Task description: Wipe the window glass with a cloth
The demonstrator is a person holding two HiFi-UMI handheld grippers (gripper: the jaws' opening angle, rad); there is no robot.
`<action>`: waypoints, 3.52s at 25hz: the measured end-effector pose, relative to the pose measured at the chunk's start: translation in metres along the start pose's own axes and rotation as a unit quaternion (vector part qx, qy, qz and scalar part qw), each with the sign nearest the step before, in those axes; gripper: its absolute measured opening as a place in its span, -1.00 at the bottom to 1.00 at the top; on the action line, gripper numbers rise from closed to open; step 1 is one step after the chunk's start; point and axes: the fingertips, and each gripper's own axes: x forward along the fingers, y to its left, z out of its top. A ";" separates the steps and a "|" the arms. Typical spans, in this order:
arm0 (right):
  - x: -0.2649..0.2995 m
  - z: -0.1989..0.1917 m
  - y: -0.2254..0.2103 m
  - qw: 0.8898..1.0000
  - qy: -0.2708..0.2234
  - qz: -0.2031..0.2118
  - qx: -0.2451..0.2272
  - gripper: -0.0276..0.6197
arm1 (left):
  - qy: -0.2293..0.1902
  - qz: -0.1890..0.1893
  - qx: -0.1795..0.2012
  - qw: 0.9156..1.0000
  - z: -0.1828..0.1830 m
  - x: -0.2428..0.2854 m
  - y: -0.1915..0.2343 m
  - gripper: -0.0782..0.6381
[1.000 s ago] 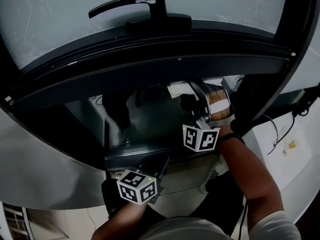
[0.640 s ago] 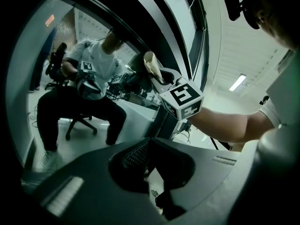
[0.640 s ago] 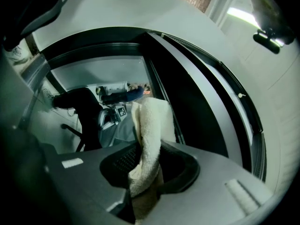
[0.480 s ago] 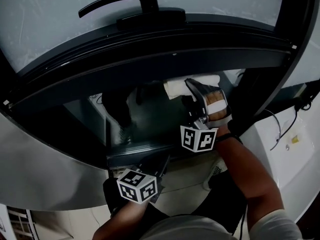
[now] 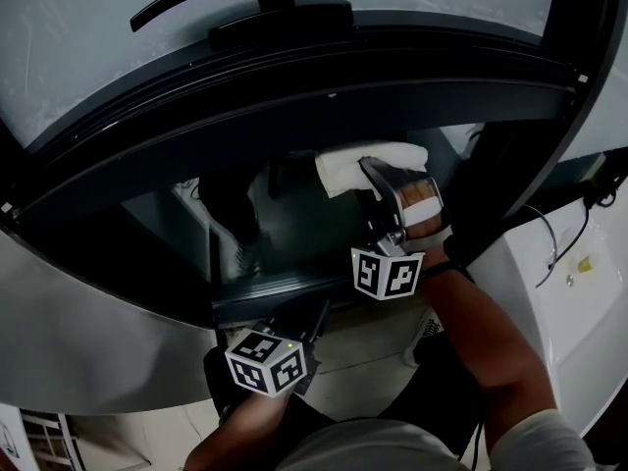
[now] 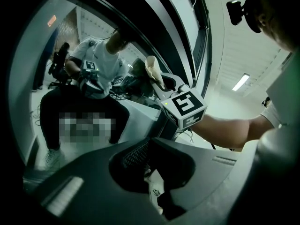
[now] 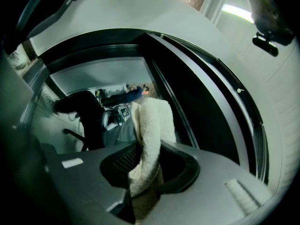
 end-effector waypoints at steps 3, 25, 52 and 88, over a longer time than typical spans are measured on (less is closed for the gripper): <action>-0.002 -0.001 0.005 1.000 0.000 0.002 0.001 -0.65 | 0.000 0.004 -0.001 1.000 0.000 0.000 0.002 -0.73; -0.017 -0.012 0.053 1.000 -0.008 0.028 -0.007 -0.65 | 0.021 0.016 -0.002 1.000 -0.014 0.009 0.004 -0.73; -0.037 -0.021 0.119 0.997 -0.021 0.077 -0.019 -0.65 | 0.046 0.028 -0.006 0.999 -0.031 0.020 0.016 -0.73; -0.066 -0.036 0.214 0.985 -0.025 0.165 -0.053 -0.65 | 0.055 0.035 -0.015 0.998 -0.039 0.024 0.027 -0.73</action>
